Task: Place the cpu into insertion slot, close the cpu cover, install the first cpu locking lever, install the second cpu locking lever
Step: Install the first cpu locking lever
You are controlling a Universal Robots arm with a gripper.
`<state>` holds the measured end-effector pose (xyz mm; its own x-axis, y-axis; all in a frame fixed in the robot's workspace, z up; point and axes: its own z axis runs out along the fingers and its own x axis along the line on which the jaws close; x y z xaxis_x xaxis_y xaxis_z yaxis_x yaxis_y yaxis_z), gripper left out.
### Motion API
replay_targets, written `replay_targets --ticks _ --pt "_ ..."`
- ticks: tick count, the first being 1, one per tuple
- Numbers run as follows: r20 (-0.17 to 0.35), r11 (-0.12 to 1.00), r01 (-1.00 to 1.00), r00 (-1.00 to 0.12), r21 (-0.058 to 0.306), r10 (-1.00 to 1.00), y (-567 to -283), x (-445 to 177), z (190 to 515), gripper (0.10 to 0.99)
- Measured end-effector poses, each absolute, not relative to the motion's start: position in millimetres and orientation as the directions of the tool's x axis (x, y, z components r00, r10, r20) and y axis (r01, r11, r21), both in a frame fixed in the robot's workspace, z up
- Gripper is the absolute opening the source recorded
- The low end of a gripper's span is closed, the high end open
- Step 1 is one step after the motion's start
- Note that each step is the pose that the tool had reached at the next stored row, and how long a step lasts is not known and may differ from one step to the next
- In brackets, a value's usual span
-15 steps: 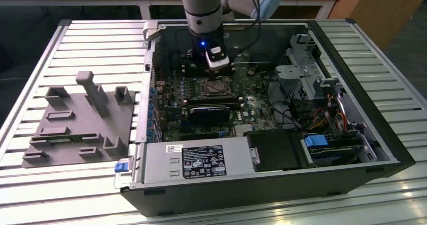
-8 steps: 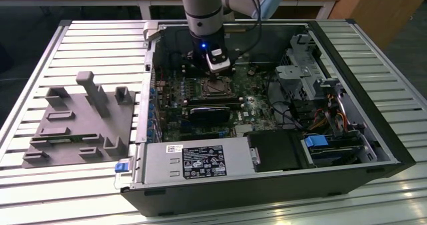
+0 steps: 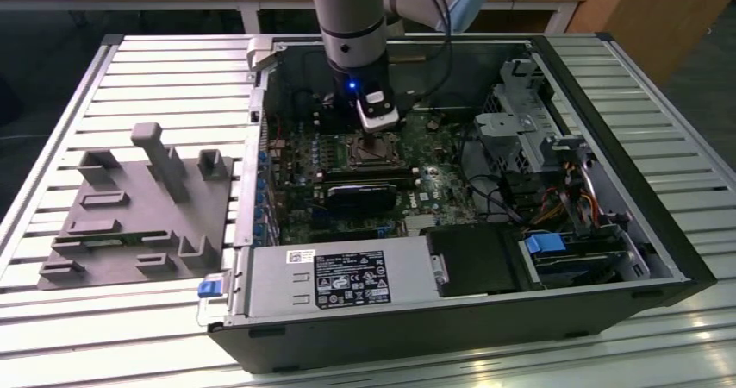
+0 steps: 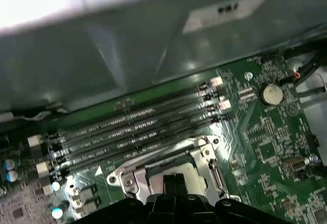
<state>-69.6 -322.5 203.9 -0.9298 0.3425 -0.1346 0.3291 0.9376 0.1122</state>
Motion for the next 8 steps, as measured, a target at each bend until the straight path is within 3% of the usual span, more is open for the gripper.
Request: replay_targets --ticks 8 --pt "-0.135 0.937 0.330 -0.929 0.111 0.343 -329.2 -69.0 203.9 0.102"
